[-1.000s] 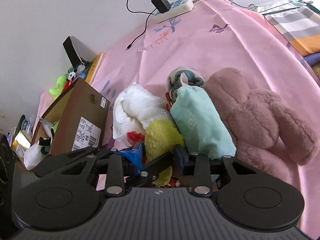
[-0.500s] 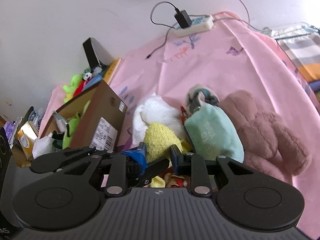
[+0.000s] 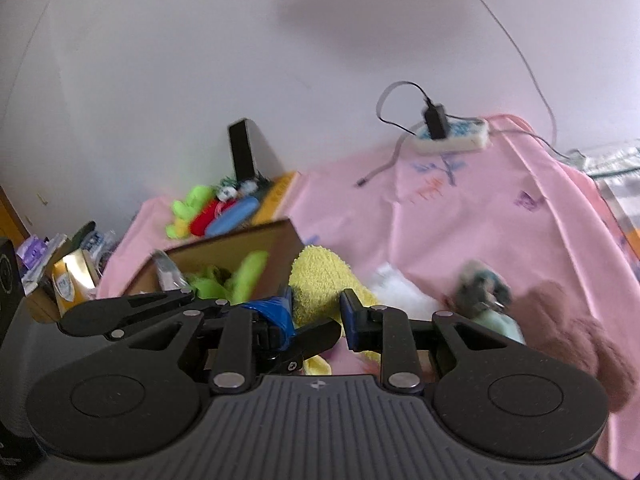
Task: Organize soft objects
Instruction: 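Carry the yellow cloth into the cardboard box and open the right gripper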
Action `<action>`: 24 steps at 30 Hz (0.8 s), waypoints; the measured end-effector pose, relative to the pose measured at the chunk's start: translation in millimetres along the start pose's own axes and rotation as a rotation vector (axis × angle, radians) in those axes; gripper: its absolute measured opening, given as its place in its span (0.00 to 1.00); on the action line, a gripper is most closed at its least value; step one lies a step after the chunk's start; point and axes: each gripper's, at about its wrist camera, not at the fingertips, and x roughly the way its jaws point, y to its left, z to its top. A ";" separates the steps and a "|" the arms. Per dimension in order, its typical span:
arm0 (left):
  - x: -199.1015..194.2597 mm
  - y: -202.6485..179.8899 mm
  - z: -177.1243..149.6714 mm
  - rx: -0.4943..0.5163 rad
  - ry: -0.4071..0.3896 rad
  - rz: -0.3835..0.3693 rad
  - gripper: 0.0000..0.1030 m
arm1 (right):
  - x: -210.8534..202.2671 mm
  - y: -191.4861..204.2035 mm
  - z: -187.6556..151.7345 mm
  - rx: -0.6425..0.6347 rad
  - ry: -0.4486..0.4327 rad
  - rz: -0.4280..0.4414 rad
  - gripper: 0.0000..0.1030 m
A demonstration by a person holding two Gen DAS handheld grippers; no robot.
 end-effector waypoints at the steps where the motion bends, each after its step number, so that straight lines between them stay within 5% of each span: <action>1: -4.3 7.6 1.0 0.003 -0.011 0.010 0.22 | 3.2 8.2 2.5 -0.007 -0.011 0.009 0.07; 11: -32.6 87.4 -9.3 -0.016 -0.044 0.097 0.22 | 53.2 76.9 15.2 -0.070 -0.030 0.090 0.08; 24: -11.2 151.0 -59.7 -0.123 0.132 0.014 0.18 | 119.4 116.5 -12.0 -0.096 0.164 -0.023 0.08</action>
